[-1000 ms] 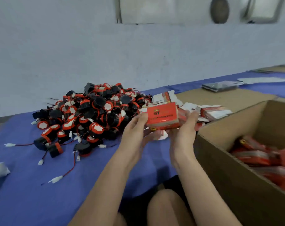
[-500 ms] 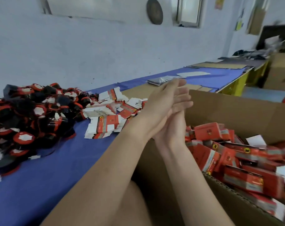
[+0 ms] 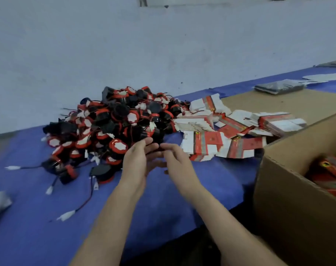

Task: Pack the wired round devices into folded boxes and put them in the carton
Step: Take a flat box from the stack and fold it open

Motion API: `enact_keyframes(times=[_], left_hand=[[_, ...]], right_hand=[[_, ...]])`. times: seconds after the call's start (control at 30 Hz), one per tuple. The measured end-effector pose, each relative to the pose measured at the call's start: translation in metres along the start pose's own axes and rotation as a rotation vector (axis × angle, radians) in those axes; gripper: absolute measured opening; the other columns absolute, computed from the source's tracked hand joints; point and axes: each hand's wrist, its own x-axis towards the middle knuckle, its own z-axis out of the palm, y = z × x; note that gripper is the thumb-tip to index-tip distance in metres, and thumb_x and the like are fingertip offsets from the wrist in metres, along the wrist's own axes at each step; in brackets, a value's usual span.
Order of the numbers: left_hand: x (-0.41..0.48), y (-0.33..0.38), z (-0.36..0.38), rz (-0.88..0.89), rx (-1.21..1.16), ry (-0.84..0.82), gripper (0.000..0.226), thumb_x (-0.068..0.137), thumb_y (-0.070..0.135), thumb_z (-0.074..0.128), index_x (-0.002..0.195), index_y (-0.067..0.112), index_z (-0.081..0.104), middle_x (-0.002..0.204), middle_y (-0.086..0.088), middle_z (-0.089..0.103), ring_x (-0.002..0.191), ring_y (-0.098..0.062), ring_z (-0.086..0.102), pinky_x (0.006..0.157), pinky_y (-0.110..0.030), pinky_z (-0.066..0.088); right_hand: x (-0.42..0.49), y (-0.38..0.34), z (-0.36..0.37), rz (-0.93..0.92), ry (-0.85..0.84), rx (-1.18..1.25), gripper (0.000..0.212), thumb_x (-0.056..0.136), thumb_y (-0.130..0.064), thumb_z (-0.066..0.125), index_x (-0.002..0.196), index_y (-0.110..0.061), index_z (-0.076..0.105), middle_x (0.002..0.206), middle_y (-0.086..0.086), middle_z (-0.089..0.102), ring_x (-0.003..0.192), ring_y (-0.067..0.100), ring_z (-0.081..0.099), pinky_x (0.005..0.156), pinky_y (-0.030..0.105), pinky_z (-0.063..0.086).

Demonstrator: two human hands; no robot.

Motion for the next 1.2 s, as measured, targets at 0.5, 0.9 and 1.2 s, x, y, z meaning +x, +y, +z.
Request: enact_keyframes(times=[0.5, 0.9, 1.2], left_hand=[[0.055, -0.038, -0.104, 0.294, 0.571, 0.199, 0.025, 0.107, 0.025, 0.041, 0.099, 0.027, 0.065, 0.087, 0.006, 0.069, 0.069, -0.004, 0.063, 0.063, -0.024, 0.055], [0.037, -0.037, -0.109, 0.320, 0.611, 0.208, 0.025, 0.107, 0.024, 0.040, 0.097, 0.026, 0.063, 0.082, 0.018, 0.068, 0.065, 0.000, 0.062, 0.074, -0.040, 0.055], [0.039, -0.035, -0.106, 0.364, 0.662, 0.197, 0.024, 0.107, 0.028, 0.041, 0.099, 0.031, 0.063, 0.087, 0.020, 0.068, 0.077, -0.006, 0.062, 0.078, -0.047, 0.055]], right_hand=[[0.052, 0.009, 0.029, -0.442, 0.105, -0.842, 0.035, 0.101, -0.014, 0.055, 0.135, -0.017, 0.061, 0.126, 0.007, 0.062, 0.115, 0.033, 0.053, 0.099, 0.044, 0.043], [0.046, 0.022, -0.025, -0.091, -0.006, -1.283, 0.045, 0.106, -0.024, 0.039, 0.150, -0.025, 0.034, 0.159, 0.003, 0.032, 0.146, 0.028, 0.029, 0.117, 0.037, 0.023], [0.037, -0.003, -0.035, -0.359, 0.193, -1.034, 0.033, 0.106, -0.017, 0.038, 0.128, -0.016, 0.062, 0.125, 0.007, 0.065, 0.107, 0.035, 0.059, 0.088, 0.046, 0.047]])
